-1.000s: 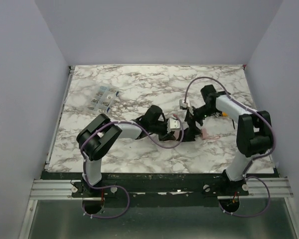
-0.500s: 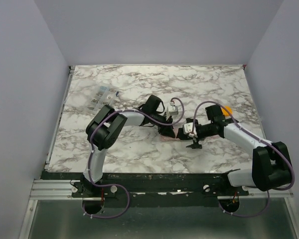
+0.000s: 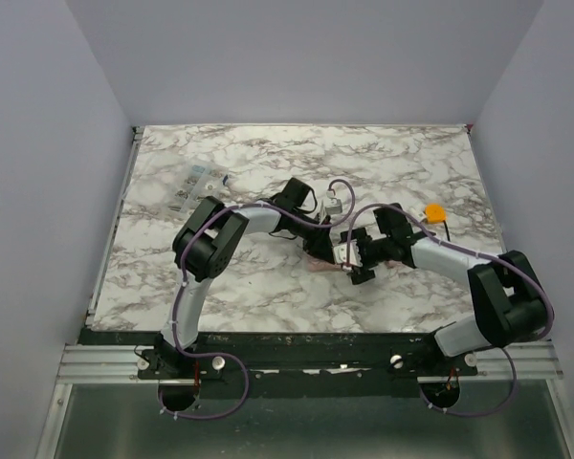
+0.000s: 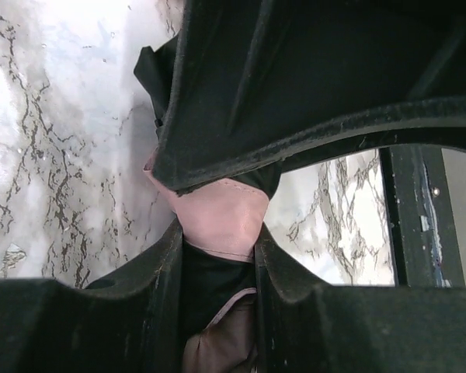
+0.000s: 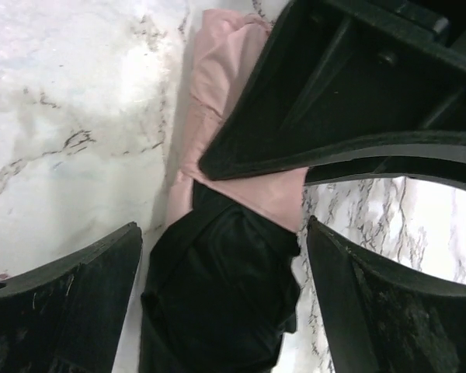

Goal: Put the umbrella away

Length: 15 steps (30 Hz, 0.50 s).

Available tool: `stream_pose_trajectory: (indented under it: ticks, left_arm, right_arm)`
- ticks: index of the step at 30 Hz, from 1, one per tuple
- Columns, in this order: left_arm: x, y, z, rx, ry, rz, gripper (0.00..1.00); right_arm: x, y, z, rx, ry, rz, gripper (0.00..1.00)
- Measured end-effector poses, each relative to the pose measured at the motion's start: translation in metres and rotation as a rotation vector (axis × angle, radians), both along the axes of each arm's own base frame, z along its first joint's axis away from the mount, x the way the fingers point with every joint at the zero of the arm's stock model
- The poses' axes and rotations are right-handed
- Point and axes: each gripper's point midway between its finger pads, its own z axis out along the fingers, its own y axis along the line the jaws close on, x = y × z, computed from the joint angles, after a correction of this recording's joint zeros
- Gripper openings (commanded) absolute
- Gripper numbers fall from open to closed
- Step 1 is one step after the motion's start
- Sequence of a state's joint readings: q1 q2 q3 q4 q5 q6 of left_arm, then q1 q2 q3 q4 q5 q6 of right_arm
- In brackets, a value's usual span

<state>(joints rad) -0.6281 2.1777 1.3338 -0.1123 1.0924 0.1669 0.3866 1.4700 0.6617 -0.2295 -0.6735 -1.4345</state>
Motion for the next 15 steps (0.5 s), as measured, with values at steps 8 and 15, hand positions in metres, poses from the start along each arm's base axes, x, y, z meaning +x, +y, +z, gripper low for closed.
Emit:
stream_pose_trajectory:
  ticks: [8,15]
  left_arm:
    - [-0.006,0.003,-0.001,0.011,0.078,0.001,0.02]
    - [-0.005,0.006,-0.001,0.026,0.125,0.035,0.02]
  right_arm:
    - [0.019,0.003,0.001,-0.007,0.027,-0.106,0.77]
    - [0.016,0.002,-0.006,-0.031,0.126,-0.138,0.66]
